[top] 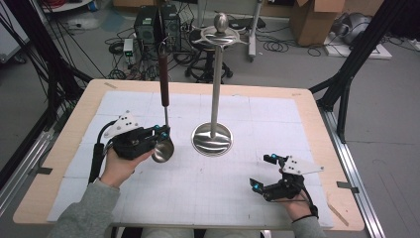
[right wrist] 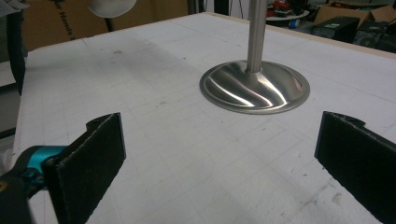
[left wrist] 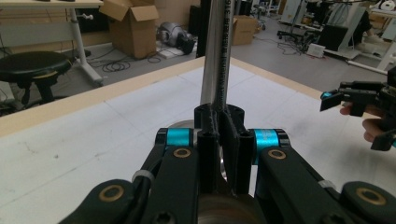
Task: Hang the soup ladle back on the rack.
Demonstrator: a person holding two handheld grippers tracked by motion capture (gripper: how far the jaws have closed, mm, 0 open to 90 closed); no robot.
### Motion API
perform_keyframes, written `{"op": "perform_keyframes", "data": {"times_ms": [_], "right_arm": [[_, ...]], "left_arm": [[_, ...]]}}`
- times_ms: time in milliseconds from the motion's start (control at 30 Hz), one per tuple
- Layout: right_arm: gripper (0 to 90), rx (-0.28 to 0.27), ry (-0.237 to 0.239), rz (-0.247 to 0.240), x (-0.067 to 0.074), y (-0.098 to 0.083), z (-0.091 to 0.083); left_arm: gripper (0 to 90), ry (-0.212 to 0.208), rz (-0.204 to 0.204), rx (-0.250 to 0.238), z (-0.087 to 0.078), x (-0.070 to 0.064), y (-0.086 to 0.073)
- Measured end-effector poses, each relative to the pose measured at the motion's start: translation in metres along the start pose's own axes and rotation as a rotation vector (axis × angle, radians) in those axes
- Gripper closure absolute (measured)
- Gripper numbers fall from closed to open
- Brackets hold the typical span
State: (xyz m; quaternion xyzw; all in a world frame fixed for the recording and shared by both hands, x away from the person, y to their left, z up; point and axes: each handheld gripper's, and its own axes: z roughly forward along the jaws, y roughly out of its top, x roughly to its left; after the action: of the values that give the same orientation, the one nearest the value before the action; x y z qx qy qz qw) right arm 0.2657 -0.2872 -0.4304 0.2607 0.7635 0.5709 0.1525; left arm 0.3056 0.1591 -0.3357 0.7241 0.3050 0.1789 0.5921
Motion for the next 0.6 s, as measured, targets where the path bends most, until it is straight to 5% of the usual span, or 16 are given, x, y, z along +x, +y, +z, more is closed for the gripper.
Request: {"op": "perform_keyframes", "data": {"times_ms": [200, 367, 600], "right_arm": [[0.7, -0.001, 0.001, -0.004, 0.000, 0.000, 0.000], [0.7, 0.000, 0.004, -0.001, 0.000, 0.000, 0.000], [0.7, 0.006, 0.006, -0.003, 0.001, 0.000, 0.001]], "left_arm": [[84.5, 0.000, 0.022, 0.009, 0.006, -0.002, 0.015], [84.5, -0.015, 0.080, 0.001, 0.011, 0.000, 0.020], [84.5, 0.014, 0.080, 0.028, 0.021, 0.005, 0.029]]}}
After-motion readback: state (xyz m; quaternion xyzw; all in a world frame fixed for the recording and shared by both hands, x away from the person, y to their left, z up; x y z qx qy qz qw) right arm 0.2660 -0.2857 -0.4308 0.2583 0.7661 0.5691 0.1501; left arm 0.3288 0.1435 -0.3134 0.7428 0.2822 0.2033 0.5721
